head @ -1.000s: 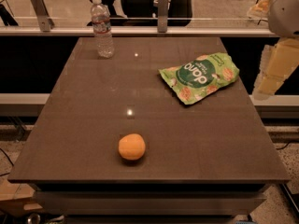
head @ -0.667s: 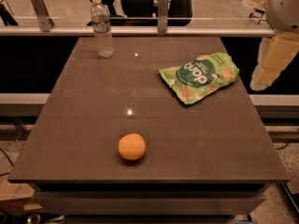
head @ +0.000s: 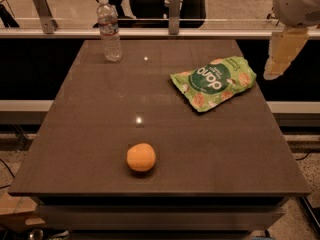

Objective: Move green rice chip bag near water bottle

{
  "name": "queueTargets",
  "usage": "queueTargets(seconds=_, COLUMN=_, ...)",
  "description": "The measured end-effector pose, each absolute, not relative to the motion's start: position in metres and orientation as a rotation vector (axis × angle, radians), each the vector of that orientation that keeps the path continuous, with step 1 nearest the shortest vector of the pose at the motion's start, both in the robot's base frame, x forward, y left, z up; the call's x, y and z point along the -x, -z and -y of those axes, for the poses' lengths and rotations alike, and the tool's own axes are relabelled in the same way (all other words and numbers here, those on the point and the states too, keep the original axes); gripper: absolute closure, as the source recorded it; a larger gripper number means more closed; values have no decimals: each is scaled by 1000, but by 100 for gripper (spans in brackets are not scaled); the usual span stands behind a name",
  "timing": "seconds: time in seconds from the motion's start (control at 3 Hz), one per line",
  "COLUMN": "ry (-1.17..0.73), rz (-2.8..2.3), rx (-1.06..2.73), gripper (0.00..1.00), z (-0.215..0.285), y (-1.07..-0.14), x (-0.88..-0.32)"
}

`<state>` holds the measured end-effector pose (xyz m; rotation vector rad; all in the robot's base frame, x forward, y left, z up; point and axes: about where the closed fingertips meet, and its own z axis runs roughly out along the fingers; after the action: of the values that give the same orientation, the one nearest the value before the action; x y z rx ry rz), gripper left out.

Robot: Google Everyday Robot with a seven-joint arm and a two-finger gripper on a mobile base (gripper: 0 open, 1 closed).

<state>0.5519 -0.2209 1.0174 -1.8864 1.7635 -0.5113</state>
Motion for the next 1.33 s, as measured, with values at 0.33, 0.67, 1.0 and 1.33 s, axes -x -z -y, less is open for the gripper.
queueTargets(seconds=0.33, ry=602, rz=-1743, rx=1949, gripper=0, z=228, y=-1014, x=-586)
queueTargets(seconds=0.67, ry=632, rz=-1730, rx=2046, gripper=0, z=226, y=-1003, x=-612)
queueTargets(seconds=1.0, ry=632, rz=-1730, rx=2046, gripper=0, z=226, y=-1003, x=-612)
queueTargets(seconds=1.33, ry=635, rz=-1764, rx=2070, gripper=0, z=225, y=-1002, x=-614)
